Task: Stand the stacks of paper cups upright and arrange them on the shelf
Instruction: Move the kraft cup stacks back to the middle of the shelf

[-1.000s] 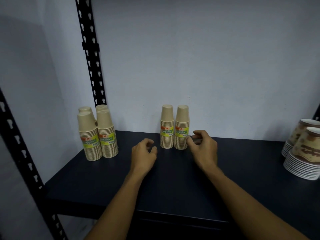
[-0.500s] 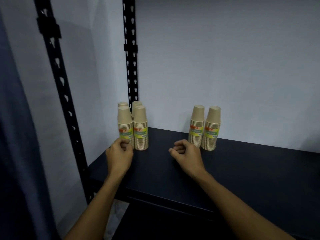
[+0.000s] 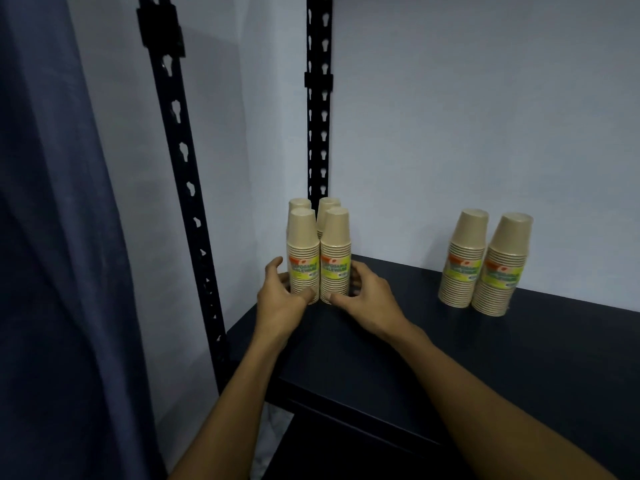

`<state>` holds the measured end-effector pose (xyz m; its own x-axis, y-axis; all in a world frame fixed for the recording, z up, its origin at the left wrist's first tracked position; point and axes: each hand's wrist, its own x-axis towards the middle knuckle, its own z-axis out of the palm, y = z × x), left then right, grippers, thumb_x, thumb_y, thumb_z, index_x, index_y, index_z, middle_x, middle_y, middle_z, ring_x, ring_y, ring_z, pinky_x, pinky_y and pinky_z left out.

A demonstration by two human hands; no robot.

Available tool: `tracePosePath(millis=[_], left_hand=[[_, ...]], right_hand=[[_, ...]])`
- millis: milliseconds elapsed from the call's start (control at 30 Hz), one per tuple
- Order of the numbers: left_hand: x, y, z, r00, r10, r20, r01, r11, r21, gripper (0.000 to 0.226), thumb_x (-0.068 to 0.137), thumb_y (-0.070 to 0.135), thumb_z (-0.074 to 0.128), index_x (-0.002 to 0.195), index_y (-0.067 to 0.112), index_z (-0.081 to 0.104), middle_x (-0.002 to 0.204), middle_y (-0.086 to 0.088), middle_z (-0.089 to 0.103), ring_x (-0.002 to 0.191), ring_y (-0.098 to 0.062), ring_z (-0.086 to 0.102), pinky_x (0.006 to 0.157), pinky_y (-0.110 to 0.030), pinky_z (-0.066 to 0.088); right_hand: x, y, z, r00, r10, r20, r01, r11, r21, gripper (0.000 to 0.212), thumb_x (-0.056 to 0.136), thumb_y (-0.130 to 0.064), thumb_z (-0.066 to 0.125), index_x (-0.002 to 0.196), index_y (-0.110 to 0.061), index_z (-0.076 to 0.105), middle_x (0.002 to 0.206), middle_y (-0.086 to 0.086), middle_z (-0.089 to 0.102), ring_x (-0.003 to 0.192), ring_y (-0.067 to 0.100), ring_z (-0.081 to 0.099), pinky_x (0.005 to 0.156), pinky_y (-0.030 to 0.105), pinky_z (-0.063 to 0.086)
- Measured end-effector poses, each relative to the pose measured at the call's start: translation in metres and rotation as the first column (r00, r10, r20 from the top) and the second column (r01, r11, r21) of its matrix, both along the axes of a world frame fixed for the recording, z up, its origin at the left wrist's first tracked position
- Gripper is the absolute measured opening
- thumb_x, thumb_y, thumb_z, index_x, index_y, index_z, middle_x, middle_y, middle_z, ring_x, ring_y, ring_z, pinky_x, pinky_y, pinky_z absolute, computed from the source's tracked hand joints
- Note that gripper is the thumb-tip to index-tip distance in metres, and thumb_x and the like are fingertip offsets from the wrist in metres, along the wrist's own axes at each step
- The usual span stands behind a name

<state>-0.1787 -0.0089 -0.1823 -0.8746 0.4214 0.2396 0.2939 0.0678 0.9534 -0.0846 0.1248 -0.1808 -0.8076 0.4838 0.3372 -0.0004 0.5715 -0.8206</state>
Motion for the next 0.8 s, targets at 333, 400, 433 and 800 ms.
tracePosePath(millis=[333,400,433,800], left_hand=[[0.002,0.001,-0.006,0.999,-0.006,-0.038,0.005,0.999,-0.035,0.052,0.082,0.008,0.071,0.129,0.016,0.048,0.126,-0.004,0.06,0.111,-0.016,0.058,0.098,-0.039,0.049],[0.006,-0.001,-0.005,0.999,-0.021,-0.041,0.019,0.999,-0.035,0.052,0.082,0.006,0.07,0.129,0.015,0.049,0.127,-0.004,0.06,0.112,-0.016,0.058,0.098,-0.038,0.049],[0.008,-0.001,-0.004,0.999,-0.028,-0.045,0.027,0.999,-0.04,0.052,0.082,0.006,0.07,0.129,0.014,0.049,0.127,-0.004,0.06,0.112,-0.016,0.058,0.098,-0.036,0.049],[0.046,0.006,0.0,0.993,-0.11,-0.041,0.106,0.99,-0.091,0.049,0.08,0.002,0.071,0.124,0.015,0.052,0.124,-0.005,0.062,0.114,-0.018,0.059,0.098,-0.033,0.046]], right_hand=[[0.003,0.006,-0.008,0.998,-0.052,-0.039,0.053,0.999,0.0,0.056,0.08,-0.023,0.076,0.131,-0.018,0.053,0.112,-0.006,0.067,0.098,0.005,0.064,0.089,0.029,0.054],[0.008,0.005,-0.008,0.998,-0.058,-0.037,0.057,0.998,-0.008,0.056,0.08,-0.023,0.076,0.13,-0.018,0.052,0.114,-0.005,0.067,0.099,0.006,0.064,0.089,0.029,0.054],[0.011,0.005,-0.008,0.997,-0.062,-0.035,0.061,0.998,-0.015,0.055,0.08,-0.022,0.076,0.13,-0.018,0.052,0.115,-0.005,0.067,0.1,0.006,0.064,0.09,0.029,0.054],[0.058,0.004,-0.008,0.99,-0.135,-0.039,0.133,0.989,-0.058,0.053,0.081,-0.017,0.074,0.13,-0.015,0.053,0.117,-0.002,0.066,0.105,0.009,0.062,0.093,0.028,0.051]])
